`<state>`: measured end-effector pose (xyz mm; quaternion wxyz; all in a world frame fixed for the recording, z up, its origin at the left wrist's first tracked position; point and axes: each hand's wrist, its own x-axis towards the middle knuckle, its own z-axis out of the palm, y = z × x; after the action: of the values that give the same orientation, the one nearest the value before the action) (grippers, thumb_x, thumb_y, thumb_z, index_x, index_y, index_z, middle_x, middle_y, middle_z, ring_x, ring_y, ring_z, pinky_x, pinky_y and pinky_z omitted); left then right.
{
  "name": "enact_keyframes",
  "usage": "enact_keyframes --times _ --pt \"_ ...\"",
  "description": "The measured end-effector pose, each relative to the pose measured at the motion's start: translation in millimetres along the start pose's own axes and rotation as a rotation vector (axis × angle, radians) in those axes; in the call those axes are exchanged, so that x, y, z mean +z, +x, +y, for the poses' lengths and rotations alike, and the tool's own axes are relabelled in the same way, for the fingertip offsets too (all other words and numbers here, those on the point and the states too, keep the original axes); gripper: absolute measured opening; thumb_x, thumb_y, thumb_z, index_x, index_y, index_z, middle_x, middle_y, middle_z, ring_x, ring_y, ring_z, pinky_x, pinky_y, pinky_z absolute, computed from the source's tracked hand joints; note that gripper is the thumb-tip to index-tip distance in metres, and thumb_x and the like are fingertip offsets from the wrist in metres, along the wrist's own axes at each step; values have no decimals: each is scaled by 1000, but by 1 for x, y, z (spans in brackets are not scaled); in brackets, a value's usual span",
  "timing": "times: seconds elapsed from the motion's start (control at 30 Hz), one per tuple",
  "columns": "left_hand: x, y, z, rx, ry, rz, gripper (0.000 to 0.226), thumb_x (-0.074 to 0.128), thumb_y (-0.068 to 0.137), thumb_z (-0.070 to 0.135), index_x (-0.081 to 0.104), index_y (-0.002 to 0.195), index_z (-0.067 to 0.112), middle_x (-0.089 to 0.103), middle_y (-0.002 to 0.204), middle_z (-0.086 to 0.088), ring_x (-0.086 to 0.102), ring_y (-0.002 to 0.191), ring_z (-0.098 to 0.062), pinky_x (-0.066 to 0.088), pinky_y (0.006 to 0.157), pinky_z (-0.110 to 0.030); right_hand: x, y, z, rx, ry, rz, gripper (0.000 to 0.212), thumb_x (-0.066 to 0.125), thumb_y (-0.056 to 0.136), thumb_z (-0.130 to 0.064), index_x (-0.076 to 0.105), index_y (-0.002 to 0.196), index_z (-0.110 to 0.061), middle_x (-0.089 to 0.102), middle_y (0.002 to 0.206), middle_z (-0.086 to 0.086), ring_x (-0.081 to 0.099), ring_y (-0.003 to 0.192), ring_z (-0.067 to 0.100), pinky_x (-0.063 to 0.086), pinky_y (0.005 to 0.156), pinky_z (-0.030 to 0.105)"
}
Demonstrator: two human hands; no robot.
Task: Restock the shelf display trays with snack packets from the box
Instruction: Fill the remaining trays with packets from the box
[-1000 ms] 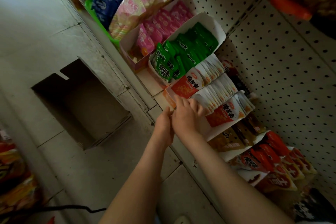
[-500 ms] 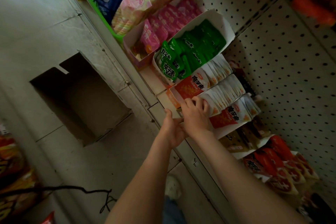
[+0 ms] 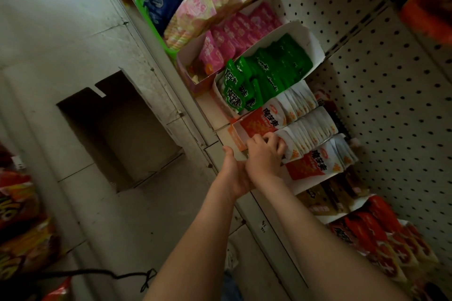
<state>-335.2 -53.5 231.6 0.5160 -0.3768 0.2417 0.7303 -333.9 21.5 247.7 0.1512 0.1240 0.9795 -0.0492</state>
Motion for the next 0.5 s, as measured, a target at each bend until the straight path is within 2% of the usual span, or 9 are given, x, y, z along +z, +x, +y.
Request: enact_keyframes --times 0.07,0.13,0.23,0.3,0.37,0.43,0.5 --pt "3 -2 5 14 34 16 96 9 90 75 44 137 -1 51 139 -21 46 130 -34 41 99 -47 0 -1 1 -1 12 2 23 43 95 -12 62 106 -17 54 121 -5 31 118 23 19 101 37" --pt "5 -1 11 91 52 71 71 21 98 62 57 120 4 56 131 -18 52 122 -32 48 87 -42 -2 -3 2 -11 20 -12 20 45 96 -16 62 106 -17 54 122 -5 30 118 23 19 103 38" --pt "7 -2 16 158 85 113 41 35 102 32 57 126 6 57 131 -17 54 120 -30 50 83 -38 -7 -4 -1 -20 23 -54 26 38 99 -17 61 110 -18 51 126 -4 28 118 24 20 105 38" --pt "7 -2 16 184 122 123 35 40 98 18 56 127 5 59 128 -18 55 118 -30 50 90 -38 -9 -4 -3 -31 16 -56 27 37 100 -16 60 112 -19 51 127 -4 28 119 23 19 105 39" --pt "6 -2 16 216 126 135 30 39 98 14 59 118 5 64 114 -16 58 107 -28 49 91 -37 -9 -3 -1 -52 10 -54 27 37 98 -15 60 113 -19 51 127 -3 29 121 23 18 106 39" --pt "6 3 16 235 127 156 27 37 98 15 61 106 8 63 90 -10 57 82 -20 49 74 -28 -6 -3 2 -64 2 -54 29 38 96 -11 60 114 -19 52 126 -3 31 121 23 16 106 38" --pt "4 9 14 246 128 200 30 33 100 19 62 105 10 60 79 -5 52 69 -15 43 62 -25 -4 -3 4 -72 -5 -38 29 41 94 -9 62 113 -17 54 124 -1 34 120 24 16 105 38"
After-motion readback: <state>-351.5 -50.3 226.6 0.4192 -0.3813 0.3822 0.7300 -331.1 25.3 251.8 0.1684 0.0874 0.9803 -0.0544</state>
